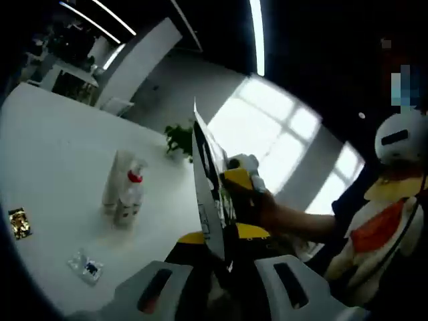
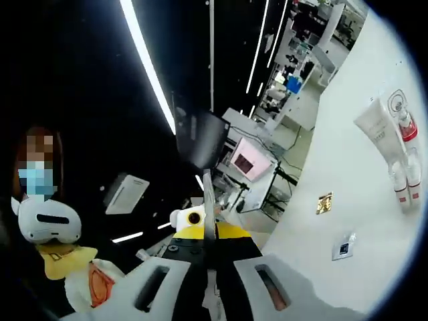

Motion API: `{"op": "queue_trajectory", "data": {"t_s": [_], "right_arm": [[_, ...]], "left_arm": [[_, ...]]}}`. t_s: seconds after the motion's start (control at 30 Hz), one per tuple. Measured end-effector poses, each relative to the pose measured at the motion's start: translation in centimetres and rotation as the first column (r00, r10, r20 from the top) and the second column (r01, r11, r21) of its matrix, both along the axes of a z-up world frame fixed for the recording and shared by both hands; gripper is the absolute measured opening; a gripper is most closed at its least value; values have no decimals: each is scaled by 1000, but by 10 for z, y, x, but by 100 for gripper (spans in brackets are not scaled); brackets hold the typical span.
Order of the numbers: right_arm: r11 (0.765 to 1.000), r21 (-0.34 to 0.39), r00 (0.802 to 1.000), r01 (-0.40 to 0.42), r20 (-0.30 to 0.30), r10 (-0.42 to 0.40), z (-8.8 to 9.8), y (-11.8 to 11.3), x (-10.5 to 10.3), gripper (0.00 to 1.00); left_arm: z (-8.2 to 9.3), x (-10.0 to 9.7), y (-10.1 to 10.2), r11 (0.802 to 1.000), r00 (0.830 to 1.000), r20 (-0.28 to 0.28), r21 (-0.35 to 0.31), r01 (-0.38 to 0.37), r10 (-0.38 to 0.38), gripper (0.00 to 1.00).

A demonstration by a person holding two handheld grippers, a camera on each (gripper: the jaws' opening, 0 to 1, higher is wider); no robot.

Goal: Arrange the skincare products in the storage area until every visible bottle or jar stands upright without overlapping.

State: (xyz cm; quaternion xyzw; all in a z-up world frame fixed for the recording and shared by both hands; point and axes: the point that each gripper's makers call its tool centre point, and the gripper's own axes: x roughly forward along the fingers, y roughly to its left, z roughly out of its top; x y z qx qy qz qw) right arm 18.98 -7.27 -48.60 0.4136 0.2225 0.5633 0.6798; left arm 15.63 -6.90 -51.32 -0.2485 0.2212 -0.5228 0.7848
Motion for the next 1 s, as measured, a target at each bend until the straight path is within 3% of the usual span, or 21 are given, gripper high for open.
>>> {"op": "queue_trajectory", "data": {"t_s": [0.07, 0.17, 0.3, 0.47, 0.63, 0.7, 0.83, 0.93, 1.0], "right_arm": [[998, -2, 997, 62, -36, -62, -6, -2, 8, 3], [992, -34, 992, 120, -22, -120, -14, -4, 14, 8], [990, -36, 990, 137, -37, -138, -21, -3, 8, 11], [989, -48, 988, 137, -69, -140, -33, 1, -6, 12], [983, -20, 977, 181, -112, -182, -36, 0, -8, 3], [979, -47, 975, 197, -98, -201, -39, -1, -8, 2], [981, -48, 971, 190, -141, -195, -44, -5, -6, 1], [975, -69, 962, 210, -161, -218, -50, -13, -1, 1], [974, -75, 958, 215, -176, -225, -54, -16, 1, 1]], "left_arm": [[-5, 5, -1, 999, 998, -44, 0, -38, 38, 3], [-7, 7, -2, 996, 994, -69, -42, -82, 79, 2], [-3, 13, 1, 976, 980, -144, -145, -161, 140, 1], [-5, 21, 11, 954, 964, -207, -214, -210, 165, 1], [-13, 20, 9, 955, 959, -230, -209, -212, 162, 1], [-15, 20, 8, 954, 957, -238, -207, -218, 167, 2], [-24, 20, 6, 961, 957, -226, -166, -220, 180, 7], [-41, 18, 10, 975, 956, -221, -74, -211, 191, 15], [-48, 17, 13, 974, 953, -239, -77, -211, 188, 15]]}}
